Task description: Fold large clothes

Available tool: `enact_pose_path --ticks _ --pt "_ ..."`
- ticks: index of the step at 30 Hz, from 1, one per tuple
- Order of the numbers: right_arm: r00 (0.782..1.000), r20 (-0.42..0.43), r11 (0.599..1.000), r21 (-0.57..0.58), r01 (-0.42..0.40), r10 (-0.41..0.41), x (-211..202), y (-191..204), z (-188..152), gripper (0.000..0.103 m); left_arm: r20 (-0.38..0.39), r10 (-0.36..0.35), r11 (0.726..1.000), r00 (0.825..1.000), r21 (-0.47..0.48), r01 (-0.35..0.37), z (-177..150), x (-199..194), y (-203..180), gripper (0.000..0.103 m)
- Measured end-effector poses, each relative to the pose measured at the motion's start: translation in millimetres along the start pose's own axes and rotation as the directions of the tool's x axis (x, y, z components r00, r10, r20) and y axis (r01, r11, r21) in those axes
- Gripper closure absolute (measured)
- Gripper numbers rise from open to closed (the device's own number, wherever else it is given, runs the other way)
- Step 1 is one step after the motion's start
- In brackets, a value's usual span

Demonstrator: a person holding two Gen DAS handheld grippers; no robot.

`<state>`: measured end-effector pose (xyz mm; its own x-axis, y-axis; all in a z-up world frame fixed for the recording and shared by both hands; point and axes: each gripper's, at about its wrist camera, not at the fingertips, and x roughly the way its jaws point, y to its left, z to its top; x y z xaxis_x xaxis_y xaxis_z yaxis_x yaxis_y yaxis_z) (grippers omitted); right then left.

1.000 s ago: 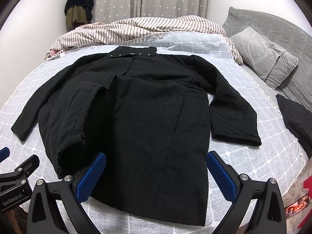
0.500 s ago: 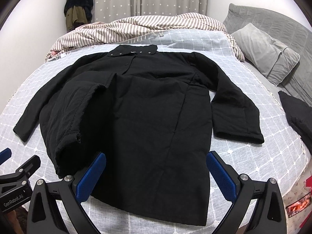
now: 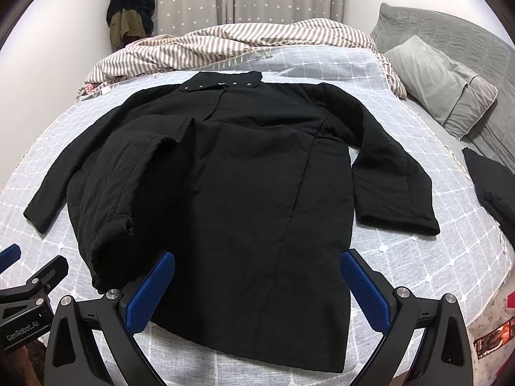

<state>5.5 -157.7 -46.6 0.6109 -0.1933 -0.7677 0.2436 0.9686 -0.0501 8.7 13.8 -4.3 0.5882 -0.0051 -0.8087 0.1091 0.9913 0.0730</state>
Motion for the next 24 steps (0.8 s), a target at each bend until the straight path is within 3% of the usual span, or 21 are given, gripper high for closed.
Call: enact_pose_path --ticks 24 --pt "1.000 -0.013 1.000 0.017 -0.010 0.010 3.2 -6.3 -0.8 0.000 -0.014 -0.009 1.000 1.000 -0.011 0.009 2.2 5.2 6.9 0.000"
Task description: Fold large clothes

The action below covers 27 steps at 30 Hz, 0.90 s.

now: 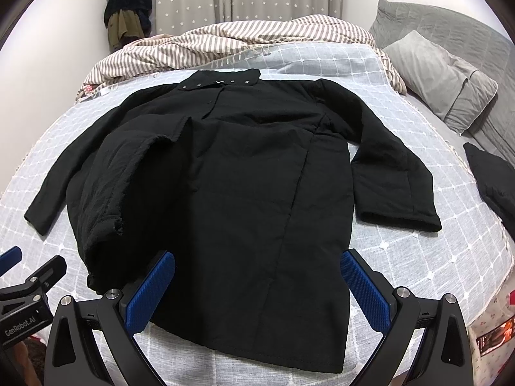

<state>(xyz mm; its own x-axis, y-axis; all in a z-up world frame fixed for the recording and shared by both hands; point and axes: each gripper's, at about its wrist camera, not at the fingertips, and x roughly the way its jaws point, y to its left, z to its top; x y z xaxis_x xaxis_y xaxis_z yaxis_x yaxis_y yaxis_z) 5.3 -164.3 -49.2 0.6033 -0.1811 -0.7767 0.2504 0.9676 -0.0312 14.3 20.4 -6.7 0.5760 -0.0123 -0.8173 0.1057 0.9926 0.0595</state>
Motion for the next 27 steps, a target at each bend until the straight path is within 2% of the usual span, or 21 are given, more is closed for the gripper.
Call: enact_pose_path --ticks 5,9,11,14,18,20,24,27 --pt "1.000 -0.007 1.000 0.016 -0.005 0.005 2.2 -6.8 -0.2 0.000 -0.012 -0.020 1.000 1.000 -0.009 0.020 1.6 3.9 7.2 0.000" --pt "0.997 -0.003 0.995 0.054 -0.081 0.081 3.2 -17.8 2.6 0.000 -0.025 -0.099 0.994 0.995 -0.037 0.098 8.6 6.7 21.3 0.000" --pt "0.993 0.017 0.988 0.095 -0.119 0.118 3.2 -28.7 2.8 0.000 0.012 -0.149 0.987 0.989 -0.062 0.149 13.4 6.1 32.0 0.000" --pt "0.981 0.085 0.976 0.113 -0.185 0.176 0.5 -42.5 1.1 0.000 0.073 -0.249 0.962 0.966 -0.101 0.255 19.8 9.6 51.7 0.000" --pt "0.971 0.105 0.959 0.161 -0.232 0.217 5.3 -61.9 -1.6 0.000 0.037 -0.372 0.905 0.928 -0.207 0.371 29.8 36.3 80.7 0.001" --pt "0.967 0.069 0.947 0.193 -0.256 0.247 14.7 -73.5 -4.5 0.000 0.025 -0.388 0.890 0.921 -0.248 0.382 35.9 53.0 89.8 0.001" --pt "0.953 -0.042 0.921 0.274 -0.278 0.300 39.4 -97.9 -14.6 0.000 -0.018 -0.361 0.907 0.932 -0.239 0.347 53.2 88.8 95.4 0.007" --pt "0.951 -0.088 0.920 0.292 -0.261 0.298 49.3 -111.8 -22.0 0.000 -0.033 -0.380 0.903 0.925 -0.231 0.362 60.6 114.8 104.6 0.007"
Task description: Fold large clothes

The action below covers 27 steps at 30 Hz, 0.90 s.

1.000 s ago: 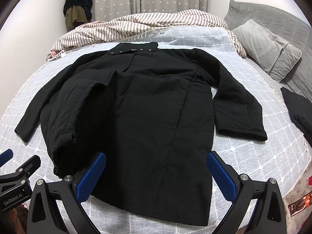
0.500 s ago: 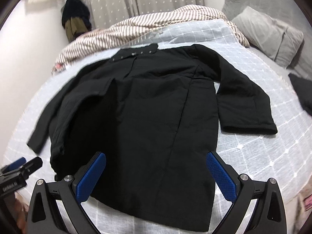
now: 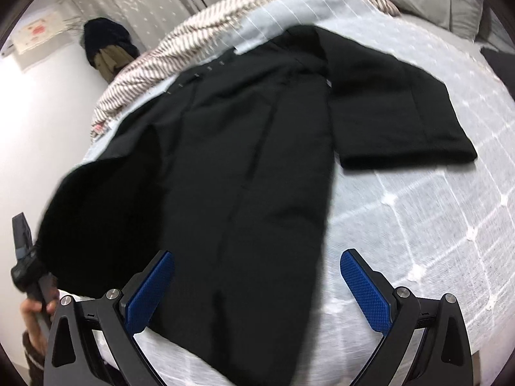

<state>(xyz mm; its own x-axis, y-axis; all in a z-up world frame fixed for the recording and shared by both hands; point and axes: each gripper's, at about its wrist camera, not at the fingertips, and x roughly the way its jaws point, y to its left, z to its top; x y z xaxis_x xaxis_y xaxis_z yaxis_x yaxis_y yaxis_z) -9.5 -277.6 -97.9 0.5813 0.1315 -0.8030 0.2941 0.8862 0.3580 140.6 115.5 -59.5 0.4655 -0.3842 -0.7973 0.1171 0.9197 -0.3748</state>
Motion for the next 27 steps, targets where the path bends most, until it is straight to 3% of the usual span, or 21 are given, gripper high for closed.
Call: enact_pose_path --ticks 3,5,7,11,14,15,16,17,18,19,20,25,27 --pt "0.999 -0.051 0.999 0.041 -0.017 0.019 8.7 -16.2 -2.9 0.000 -0.008 -0.087 0.996 0.996 -0.024 0.086 6.0 16.7 19.7 0.012" --pt "0.994 -0.088 0.994 0.089 -0.062 0.070 15.4 -24.3 -6.7 0.000 -0.052 -0.177 0.980 0.983 -0.104 0.171 6.3 32.9 32.7 0.016" --pt "0.985 -0.110 0.981 0.159 -0.114 0.133 20.0 -31.6 -10.6 0.000 -0.029 -0.208 0.972 0.978 -0.116 0.203 4.7 33.4 35.1 0.016" --pt "0.964 -0.085 0.941 0.254 -0.224 0.252 18.4 -36.6 -14.2 0.002 -0.039 -0.327 0.935 0.944 -0.158 0.317 -1.8 40.3 28.6 0.021" --pt "0.891 -0.098 0.858 0.334 -0.390 0.443 26.8 -34.8 -20.7 0.025 -0.013 -0.319 0.938 0.948 -0.148 0.314 -7.0 41.4 20.5 0.026" --pt "0.856 -0.124 0.829 0.353 -0.434 0.501 32.4 -29.5 -25.0 0.036 -0.019 -0.312 0.942 0.950 -0.134 0.307 -7.8 44.1 18.1 0.040" --pt "0.848 -0.142 0.830 0.341 -0.442 0.510 35.6 -23.8 -26.6 0.050 -0.027 -0.304 0.945 0.952 -0.135 0.298 -9.6 45.6 15.7 0.058" --pt "0.856 -0.152 0.845 0.312 -0.433 0.495 34.9 -17.5 -28.2 0.061 -0.034 -0.302 0.944 0.953 -0.149 0.294 -9.5 46.5 19.5 0.065" --pt "0.886 -0.151 0.883 0.255 -0.393 0.438 31.1 -9.6 -28.8 0.083 -0.038 -0.301 0.941 0.953 -0.172 0.290 -8.5 48.4 21.8 0.078" --pt "0.903 -0.140 0.901 0.225 -0.370 0.406 27.3 -6.1 -31.0 0.086 -0.033 -0.303 0.935 0.952 -0.203 0.291 -8.9 45.2 24.3 0.086" --pt "0.909 -0.119 0.906 0.205 -0.371 0.400 19.8 -3.7 -30.9 0.087 -0.025 -0.308 0.930 0.951 -0.221 0.295 -7.0 41.7 27.0 0.089" --pt "0.909 0.066 0.895 0.158 -0.417 0.412 -37.0 -12.5 -25.4 0.091 0.117 -0.306 0.910 0.945 -0.257 0.326 -8.5 -19.9 35.4 0.093" --pt "0.908 0.167 0.903 0.136 -0.407 0.384 -67.8 -22.9 -20.1 0.091 0.205 -0.274 0.927 0.940 -0.203 0.314 -8.5 -58.3 35.9 0.093"
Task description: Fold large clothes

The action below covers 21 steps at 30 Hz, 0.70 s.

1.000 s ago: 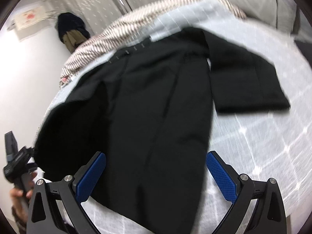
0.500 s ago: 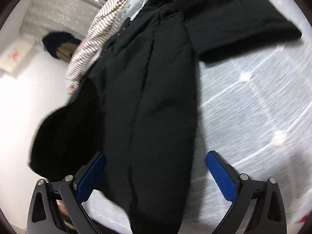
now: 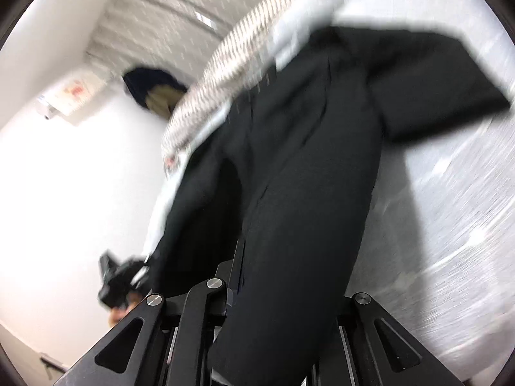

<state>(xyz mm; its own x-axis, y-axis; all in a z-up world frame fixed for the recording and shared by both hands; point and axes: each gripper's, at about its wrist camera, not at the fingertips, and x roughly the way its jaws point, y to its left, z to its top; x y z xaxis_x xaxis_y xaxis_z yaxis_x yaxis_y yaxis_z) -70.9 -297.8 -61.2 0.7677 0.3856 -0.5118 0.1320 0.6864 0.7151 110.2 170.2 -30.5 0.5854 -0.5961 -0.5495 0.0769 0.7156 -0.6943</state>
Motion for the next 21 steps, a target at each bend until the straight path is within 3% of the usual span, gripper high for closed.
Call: enact_pose_path --ticks 3,6,7,8,10,11,13,14,15,17,18,20,21 --pt "0.985 0.159 0.997 -0.027 0.068 -0.063 -41.8 2.5 14.9 0.093 0.102 0.023 0.990 0.995 0.137 -0.037 3.0 -40.6 -16.0 0.093" --pt "0.949 0.243 0.979 0.016 0.201 -0.199 -69.7 -9.2 28.9 0.093 0.105 0.085 0.965 0.991 0.237 -0.108 -2.9 -51.7 -21.8 0.093" --pt "0.934 0.241 0.964 0.029 0.263 -0.262 -66.0 -13.8 31.3 0.093 0.131 0.150 0.945 0.980 0.271 -0.180 -6.7 -54.6 -21.4 0.091" --pt "0.905 0.223 0.931 0.047 0.362 -0.363 -65.3 -23.5 32.7 0.092 0.149 0.192 0.933 0.970 0.280 -0.228 -7.9 -54.0 -18.3 0.086" --pt "0.870 0.157 0.884 0.108 0.455 -0.467 -56.8 -48.3 31.4 0.078 0.160 0.249 0.922 0.955 0.262 -0.284 -8.5 -59.1 -2.1 0.050" --pt "0.856 0.096 0.858 0.150 0.492 -0.508 -51.7 -65.2 27.9 0.074 0.151 0.261 0.926 0.954 0.241 -0.291 -6.3 -52.3 6.2 0.044" --pt "0.831 0.026 0.820 0.184 0.542 -0.555 -46.7 -87.0 17.1 0.069 0.101 0.294 0.927 0.950 0.212 -0.309 -4.2 -41.7 22.6 0.043" --pt "0.829 0.007 0.814 0.193 0.547 -0.559 -48.0 -92.0 13.9 0.068 0.073 0.314 0.924 0.947 0.206 -0.322 -5.9 -37.5 27.3 0.043" --pt "0.842 0.007 0.825 0.203 0.527 -0.539 -53.5 -94.8 11.7 0.066 0.040 0.331 0.921 0.943 0.202 -0.332 -6.8 -31.5 34.0 0.043" --pt "0.852 0.039 0.840 0.197 0.505 -0.522 -65.1 -89.5 10.6 0.053 -0.048 0.318 0.934 0.947 0.190 -0.304 -6.4 -14.4 42.1 0.043" --pt "0.853 0.053 0.844 0.185 0.503 -0.520 -65.1 -87.1 8.7 0.044 -0.098 0.275 0.951 0.957 0.175 -0.255 -10.0 -8.8 46.6 0.043" --pt "0.855 0.078 0.851 0.176 0.495 -0.513 -70.7 -83.4 7.7 0.043 -0.167 0.195 0.974 0.966 0.148 -0.171 -15.9 2.4 46.0 0.043" --pt "0.853 0.099 0.854 0.165 0.493 -0.512 -72.4 -76.9 6.2 0.043 -0.180 0.159 0.980 0.971 0.149 -0.133 -17.6 5.0 41.3 0.049"
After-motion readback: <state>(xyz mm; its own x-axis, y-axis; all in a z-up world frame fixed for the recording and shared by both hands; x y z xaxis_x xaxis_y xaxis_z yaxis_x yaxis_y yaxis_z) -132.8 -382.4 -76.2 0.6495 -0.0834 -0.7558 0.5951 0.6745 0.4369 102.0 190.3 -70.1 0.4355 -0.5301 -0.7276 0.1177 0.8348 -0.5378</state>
